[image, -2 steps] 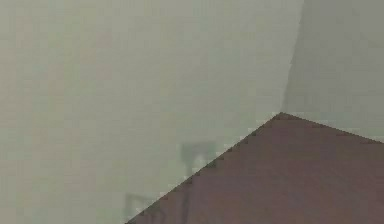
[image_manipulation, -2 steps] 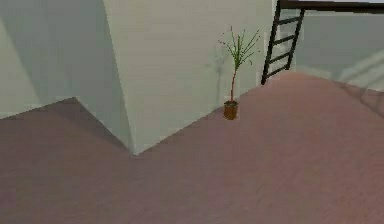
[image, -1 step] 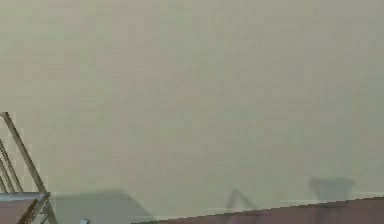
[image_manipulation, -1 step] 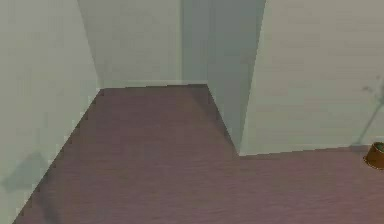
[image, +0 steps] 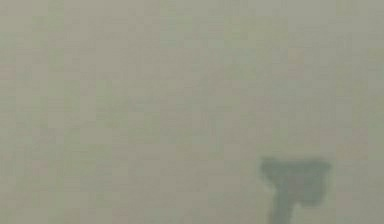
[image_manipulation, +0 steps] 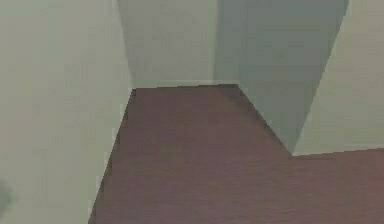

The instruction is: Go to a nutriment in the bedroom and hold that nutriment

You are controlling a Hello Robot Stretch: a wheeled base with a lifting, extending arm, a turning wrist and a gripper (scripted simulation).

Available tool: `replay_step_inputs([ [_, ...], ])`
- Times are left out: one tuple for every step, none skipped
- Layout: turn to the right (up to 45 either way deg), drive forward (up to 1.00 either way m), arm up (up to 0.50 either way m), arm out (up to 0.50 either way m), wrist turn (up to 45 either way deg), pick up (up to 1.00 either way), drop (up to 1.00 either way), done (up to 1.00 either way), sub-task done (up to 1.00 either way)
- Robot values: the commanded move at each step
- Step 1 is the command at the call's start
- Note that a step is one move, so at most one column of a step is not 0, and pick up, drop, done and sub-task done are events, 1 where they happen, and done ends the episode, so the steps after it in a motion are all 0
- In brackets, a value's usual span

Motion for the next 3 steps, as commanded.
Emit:
replay_step_inputs([
  [-45.0, 0.0, 0.0, 0.0, 0.0, 0.0, 0.0, 0.0, 0.0],
  [-21.0, 0.0, 0.0, 0.0, 0.0, 0.0, 0.0, 0.0, 0.0],
  [0.0, 0.45, 0.0, 0.0, 0.0, 0.0, 0.0, 0.0, 0.0],
])
